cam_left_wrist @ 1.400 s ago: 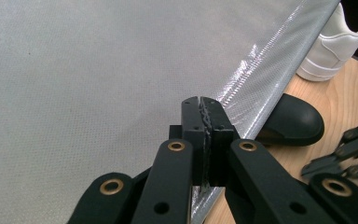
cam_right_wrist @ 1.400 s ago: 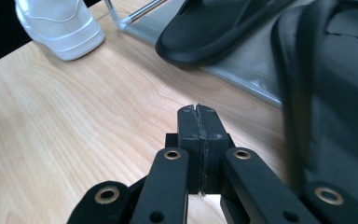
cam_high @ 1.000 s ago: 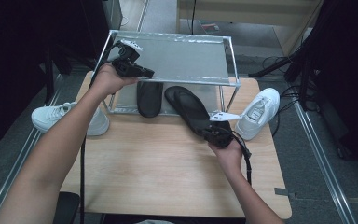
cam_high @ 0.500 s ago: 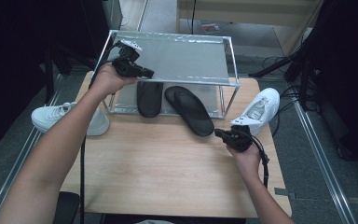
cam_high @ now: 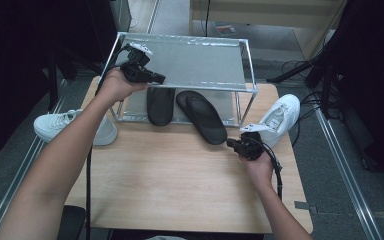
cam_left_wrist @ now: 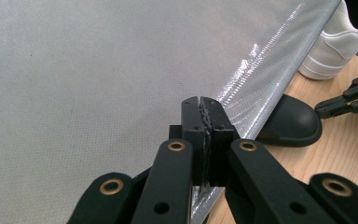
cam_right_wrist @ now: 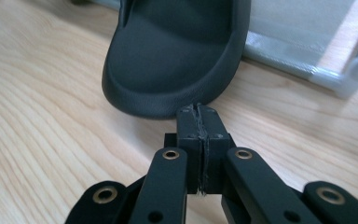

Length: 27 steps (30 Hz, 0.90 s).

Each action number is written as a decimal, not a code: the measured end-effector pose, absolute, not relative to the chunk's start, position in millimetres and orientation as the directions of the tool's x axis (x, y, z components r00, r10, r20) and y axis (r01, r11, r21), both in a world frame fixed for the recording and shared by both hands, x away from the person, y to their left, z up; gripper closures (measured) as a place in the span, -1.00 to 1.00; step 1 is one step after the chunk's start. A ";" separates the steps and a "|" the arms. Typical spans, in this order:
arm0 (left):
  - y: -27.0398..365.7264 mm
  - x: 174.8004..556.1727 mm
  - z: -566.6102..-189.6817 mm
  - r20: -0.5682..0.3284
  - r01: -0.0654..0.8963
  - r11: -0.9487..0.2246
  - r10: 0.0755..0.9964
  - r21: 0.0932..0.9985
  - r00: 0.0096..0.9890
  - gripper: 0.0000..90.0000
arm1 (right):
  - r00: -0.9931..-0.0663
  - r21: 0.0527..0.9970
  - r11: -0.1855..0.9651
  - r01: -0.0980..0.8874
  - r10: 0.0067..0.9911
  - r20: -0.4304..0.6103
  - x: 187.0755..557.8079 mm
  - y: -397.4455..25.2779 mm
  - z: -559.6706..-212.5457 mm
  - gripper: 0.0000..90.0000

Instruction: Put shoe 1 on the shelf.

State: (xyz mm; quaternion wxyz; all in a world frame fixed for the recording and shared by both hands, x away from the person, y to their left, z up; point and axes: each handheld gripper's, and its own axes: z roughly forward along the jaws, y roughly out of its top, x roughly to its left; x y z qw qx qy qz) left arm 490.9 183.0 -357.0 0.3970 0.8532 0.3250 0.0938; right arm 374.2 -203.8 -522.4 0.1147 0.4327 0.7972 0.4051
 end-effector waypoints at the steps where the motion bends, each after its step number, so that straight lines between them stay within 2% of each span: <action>1: 183.1 490.7 -357.4 -0.097 0.479 -0.470 0.631 0.741 0.770 0.99 | -0.599 0.746 0.292 0.598 0.782 0.174 375.8 -201.9 -522.3 1.00; 27: 185.0 490.1 -358.9 -0.105 0.481 -0.453 0.637 0.750 0.764 0.95 | -0.624 0.746 0.295 0.597 0.755 0.201 407.2 -122.0 -520.5 1.00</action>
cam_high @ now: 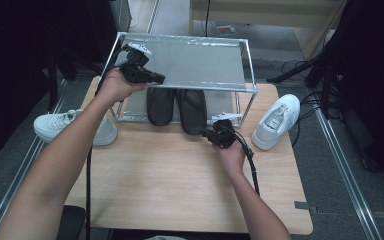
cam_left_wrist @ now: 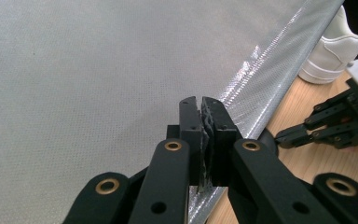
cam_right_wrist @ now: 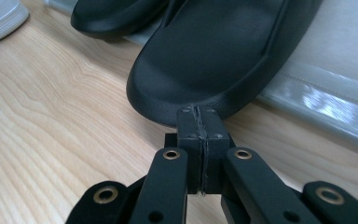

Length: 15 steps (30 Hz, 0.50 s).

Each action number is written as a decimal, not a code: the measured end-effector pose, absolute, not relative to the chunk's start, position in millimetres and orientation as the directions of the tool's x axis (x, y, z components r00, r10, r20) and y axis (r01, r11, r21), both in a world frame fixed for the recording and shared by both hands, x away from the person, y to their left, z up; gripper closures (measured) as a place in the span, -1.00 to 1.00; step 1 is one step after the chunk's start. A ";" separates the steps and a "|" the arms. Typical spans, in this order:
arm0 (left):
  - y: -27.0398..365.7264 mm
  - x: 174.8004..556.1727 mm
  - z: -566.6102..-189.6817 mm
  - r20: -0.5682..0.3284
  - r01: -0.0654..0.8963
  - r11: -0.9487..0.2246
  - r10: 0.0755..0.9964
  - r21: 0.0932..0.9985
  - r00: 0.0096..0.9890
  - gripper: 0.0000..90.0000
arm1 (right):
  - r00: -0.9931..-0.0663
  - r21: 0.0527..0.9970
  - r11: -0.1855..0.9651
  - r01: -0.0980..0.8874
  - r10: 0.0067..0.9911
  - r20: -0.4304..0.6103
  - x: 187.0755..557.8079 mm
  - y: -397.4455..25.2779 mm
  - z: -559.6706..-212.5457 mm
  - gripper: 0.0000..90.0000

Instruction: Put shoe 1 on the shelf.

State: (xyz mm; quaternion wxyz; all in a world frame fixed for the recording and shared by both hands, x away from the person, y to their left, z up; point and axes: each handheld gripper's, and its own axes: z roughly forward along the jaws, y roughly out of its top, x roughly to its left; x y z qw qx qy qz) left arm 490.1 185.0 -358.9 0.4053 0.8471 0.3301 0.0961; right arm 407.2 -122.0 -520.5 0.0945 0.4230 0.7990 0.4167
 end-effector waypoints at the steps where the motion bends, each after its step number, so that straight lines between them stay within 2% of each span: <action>1: 185.1 490.0 -359.2 -0.107 0.482 -0.450 0.638 0.751 0.763 0.95 | -0.626 0.746 0.296 0.597 0.753 0.202 409.0 -117.7 -520.9 1.00; 10: 185.9 490.2 -359.5 -0.112 0.482 -0.447 0.635 0.753 0.764 0.95 | -0.627 0.733 0.298 0.612 0.747 0.220 424.6 -97.0 -520.4 1.00; 15: 184.0 486.6 -359.4 -0.077 0.460 -0.459 0.640 0.760 0.765 0.95 | -0.641 0.739 0.329 0.588 0.747 0.177 427.8 -83.2 -520.2 0.97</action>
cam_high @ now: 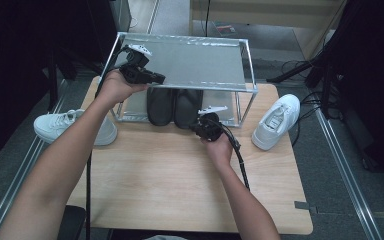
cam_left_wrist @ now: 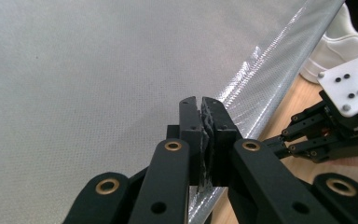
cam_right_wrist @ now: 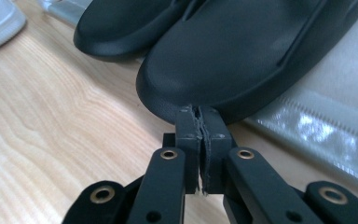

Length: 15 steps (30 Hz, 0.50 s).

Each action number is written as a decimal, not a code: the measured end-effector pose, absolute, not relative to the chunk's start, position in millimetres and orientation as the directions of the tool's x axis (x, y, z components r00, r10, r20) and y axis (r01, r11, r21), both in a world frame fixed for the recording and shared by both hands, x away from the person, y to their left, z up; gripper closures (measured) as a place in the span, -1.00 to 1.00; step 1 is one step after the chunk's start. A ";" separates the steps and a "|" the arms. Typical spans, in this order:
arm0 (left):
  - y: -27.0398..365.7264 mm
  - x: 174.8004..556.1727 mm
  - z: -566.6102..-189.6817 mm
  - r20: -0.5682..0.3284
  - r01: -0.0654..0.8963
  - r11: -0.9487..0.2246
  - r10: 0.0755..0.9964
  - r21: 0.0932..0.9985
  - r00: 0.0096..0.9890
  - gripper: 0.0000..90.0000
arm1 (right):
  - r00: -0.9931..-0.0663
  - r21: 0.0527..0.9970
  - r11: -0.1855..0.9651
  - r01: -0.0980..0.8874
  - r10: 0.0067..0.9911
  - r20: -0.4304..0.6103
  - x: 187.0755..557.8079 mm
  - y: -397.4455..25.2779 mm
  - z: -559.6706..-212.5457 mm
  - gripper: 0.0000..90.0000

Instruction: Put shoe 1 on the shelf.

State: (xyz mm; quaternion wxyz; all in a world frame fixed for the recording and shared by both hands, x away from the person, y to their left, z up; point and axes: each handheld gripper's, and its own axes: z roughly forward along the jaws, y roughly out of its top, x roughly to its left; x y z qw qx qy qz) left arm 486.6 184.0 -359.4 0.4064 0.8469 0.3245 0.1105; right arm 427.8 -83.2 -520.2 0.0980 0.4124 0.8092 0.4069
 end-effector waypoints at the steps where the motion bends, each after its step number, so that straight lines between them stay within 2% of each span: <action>1: 184.3 486.3 -360.0 -0.079 0.459 -0.453 0.641 0.764 0.763 0.95 | -0.641 0.743 0.332 0.581 0.749 0.167 428.2 -81.0 -520.3 0.97; 7: 183.9 485.0 -358.8 -0.063 0.449 -0.458 0.643 0.767 0.763 0.92 | -0.643 0.738 0.324 0.592 0.741 0.191 427.1 -81.1 -517.7 0.98; 8: 184.5 485.1 -358.0 -0.067 0.451 -0.454 0.644 0.768 0.762 0.89 | -0.647 0.744 0.323 0.585 0.739 0.188 424.9 -82.7 -516.1 0.96; 10: 186.3 484.5 -355.9 -0.102 0.464 -0.433 0.637 0.773 0.764 0.66 | -0.654 0.746 0.323 0.583 0.731 0.194 419.7 -86.3 -512.3 0.90; 13: 188.0 479.8 -352.1 -0.103 0.464 -0.441 0.630 0.768 0.769 0.59 | -0.674 0.753 0.324 0.572 0.709 0.208 409.5 -92.5 -506.4 0.81; 15: 189.7 476.4 -349.0 -0.113 0.470 -0.443 0.625 0.763 0.772 0.49 | -0.692 0.754 0.334 0.565 0.690 0.213 402.5 -96.5 -502.5 0.68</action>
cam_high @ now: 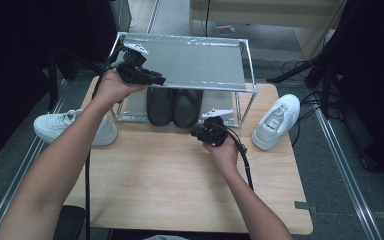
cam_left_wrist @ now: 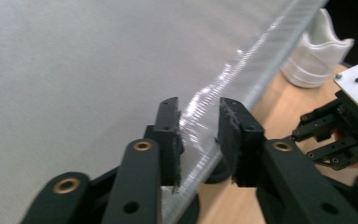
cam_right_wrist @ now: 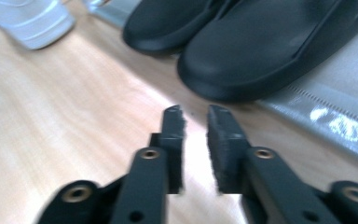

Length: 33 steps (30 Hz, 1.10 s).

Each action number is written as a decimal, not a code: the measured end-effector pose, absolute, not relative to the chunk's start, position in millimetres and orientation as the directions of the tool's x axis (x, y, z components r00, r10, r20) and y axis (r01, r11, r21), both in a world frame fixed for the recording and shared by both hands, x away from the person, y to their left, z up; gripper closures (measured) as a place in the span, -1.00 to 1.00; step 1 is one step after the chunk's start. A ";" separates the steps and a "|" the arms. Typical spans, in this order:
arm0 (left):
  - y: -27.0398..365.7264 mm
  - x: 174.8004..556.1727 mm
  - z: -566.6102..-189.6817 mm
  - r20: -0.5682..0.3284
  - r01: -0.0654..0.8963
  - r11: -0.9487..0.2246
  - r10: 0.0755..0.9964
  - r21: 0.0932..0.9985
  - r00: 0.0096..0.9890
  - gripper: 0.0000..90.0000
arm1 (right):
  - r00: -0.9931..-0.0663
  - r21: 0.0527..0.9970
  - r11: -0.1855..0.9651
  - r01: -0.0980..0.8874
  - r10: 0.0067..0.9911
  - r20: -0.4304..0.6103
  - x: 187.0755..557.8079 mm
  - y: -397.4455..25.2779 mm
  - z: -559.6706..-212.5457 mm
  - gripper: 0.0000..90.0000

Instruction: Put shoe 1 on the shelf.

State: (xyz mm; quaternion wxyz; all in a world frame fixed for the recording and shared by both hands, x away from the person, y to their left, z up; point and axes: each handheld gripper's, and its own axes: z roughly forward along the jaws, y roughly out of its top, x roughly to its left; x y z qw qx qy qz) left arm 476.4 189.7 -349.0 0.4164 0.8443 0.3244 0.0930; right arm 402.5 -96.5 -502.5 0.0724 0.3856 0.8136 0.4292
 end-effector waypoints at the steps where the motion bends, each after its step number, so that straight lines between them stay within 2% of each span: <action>1: 190.1 474.0 -347.4 -0.105 0.469 -0.442 0.633 0.765 0.767 0.45 | -0.696 0.753 0.334 0.567 0.684 0.220 398.7 -98.8 -500.5 0.53; 2: 191.5 471.7 -345.6 -0.091 0.462 -0.437 0.644 0.772 0.760 0.39 | -0.694 0.756 0.321 0.571 0.681 0.235 395.2 -101.3 -498.7 0.42; 4: 195.0 468.1 -343.0 -0.117 0.464 -0.401 0.644 0.790 0.756 0.25 | -0.689 0.760 0.288 0.583 0.670 0.275 387.7 -107.5 -495.6 0.34; 8: 198.3 459.2 -339.3 -0.115 0.459 -0.413 0.632 0.787 0.766 0.16 | -0.710 0.780 0.281 0.560 0.648 0.276 373.6 -116.3 -490.1 0.22; 13: 202.3 446.6 -339.5 -0.143 0.459 -0.410 0.603 0.788 0.785 0.10 | -0.739 0.811 0.269 0.519 0.618 0.267 359.8 -126.6 -485.5 0.18; 15: 203.8 440.9 -341.0 -0.146 0.454 -0.409 0.595 0.792 0.791 0.06 | -0.735 0.804 0.264 0.533 0.615 0.286 356.4 -130.2 -485.4 0.19; 20: 206.0 425.2 -345.6 -0.119 0.437 -0.436 0.587 0.787 0.801 0.02 | -0.749 0.792 0.322 0.519 0.617 0.240 346.9 -140.5 -488.8 0.14; 33: 214.0 390.4 -376.5 -0.121 0.440 -0.437 0.588 0.785 0.800 -0.06 | -0.761 0.824 0.282 0.492 0.598 0.251 325.4 -173.0 -482.0 0.11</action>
